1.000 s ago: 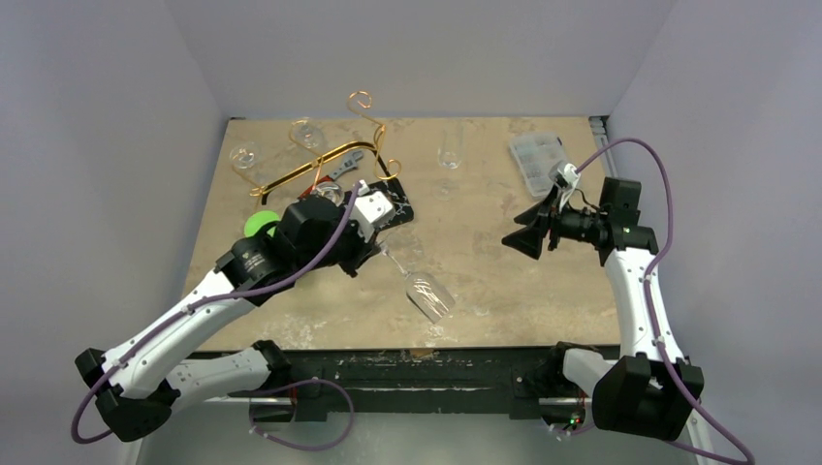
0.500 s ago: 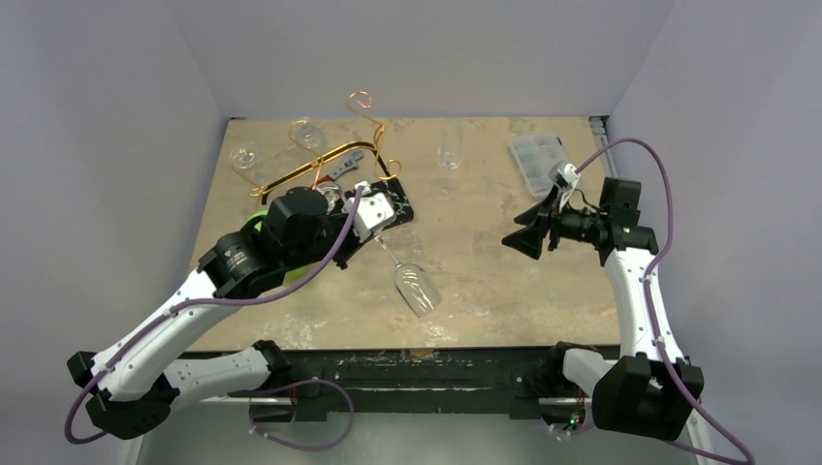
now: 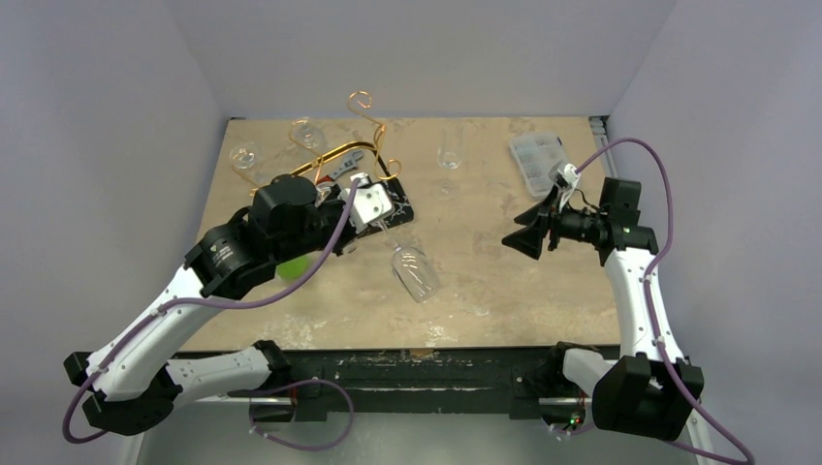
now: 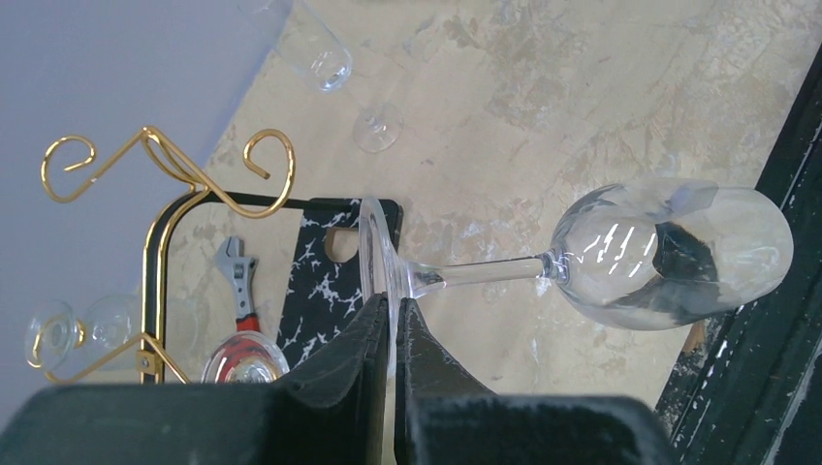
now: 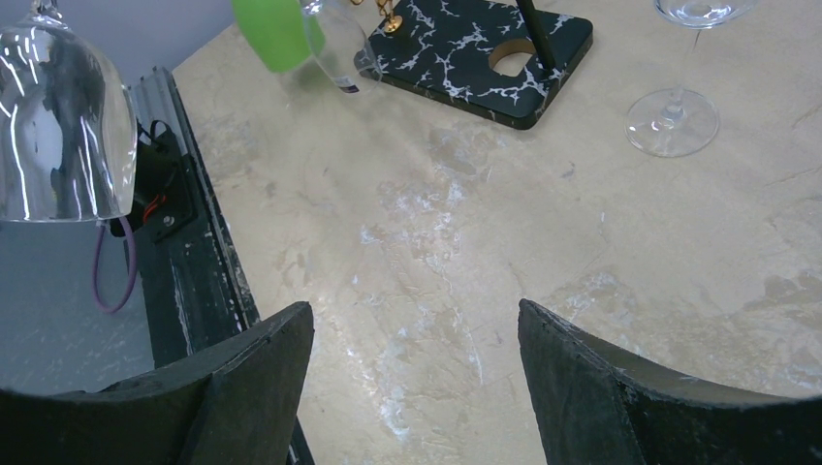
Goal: Place the wine glass upside down on the wine glass rack
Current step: Turn the wine glass upside down at the wine rack.
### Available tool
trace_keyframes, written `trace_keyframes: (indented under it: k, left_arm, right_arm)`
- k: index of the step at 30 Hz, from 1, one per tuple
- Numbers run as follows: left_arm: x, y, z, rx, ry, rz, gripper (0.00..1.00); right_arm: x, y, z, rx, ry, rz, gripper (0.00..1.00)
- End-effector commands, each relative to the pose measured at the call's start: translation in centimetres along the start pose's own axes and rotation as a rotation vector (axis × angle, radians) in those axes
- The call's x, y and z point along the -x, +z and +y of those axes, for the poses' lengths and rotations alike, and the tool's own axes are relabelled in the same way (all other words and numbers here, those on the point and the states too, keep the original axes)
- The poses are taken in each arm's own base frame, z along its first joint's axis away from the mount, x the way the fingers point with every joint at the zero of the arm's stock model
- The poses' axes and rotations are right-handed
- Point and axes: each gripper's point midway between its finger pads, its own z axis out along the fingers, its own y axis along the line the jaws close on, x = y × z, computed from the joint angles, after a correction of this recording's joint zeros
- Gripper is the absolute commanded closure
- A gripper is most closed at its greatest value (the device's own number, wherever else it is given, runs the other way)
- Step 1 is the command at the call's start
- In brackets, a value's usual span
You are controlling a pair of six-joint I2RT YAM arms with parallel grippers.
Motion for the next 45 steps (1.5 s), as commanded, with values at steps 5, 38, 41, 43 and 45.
trace_keyframes:
  k: [5, 38, 41, 43, 45]
  left_arm:
    - [4.4, -1.1, 1.8, 0.049, 0.073, -0.127, 1.00]
    - [9.7, 3.3, 6.8, 0.191, 0.357, -0.137, 1.00]
    - [9.3, 4.6, 7.2, 0.202, 0.414, -0.108, 1.00]
    - [9.0, 5.6, 7.2, 0.199, 0.435, -0.091, 1.00]
    - [8.7, 6.3, 7.4, 0.202, 0.445, -0.080, 1.00]
  right_arm:
    - [1.2, -0.4, 0.3, -0.004, -0.053, -0.020, 0.24]
    - [1.4, -0.5, 0.7, 0.002, -0.067, -0.023, 0.24]
    - [1.4, -0.5, 0.8, 0.005, -0.065, -0.023, 0.24]
    - [1.4, -0.5, 0.8, 0.006, -0.067, -0.024, 0.24]
    - [1.4, -0.5, 0.8, 0.008, -0.066, -0.024, 0.24]
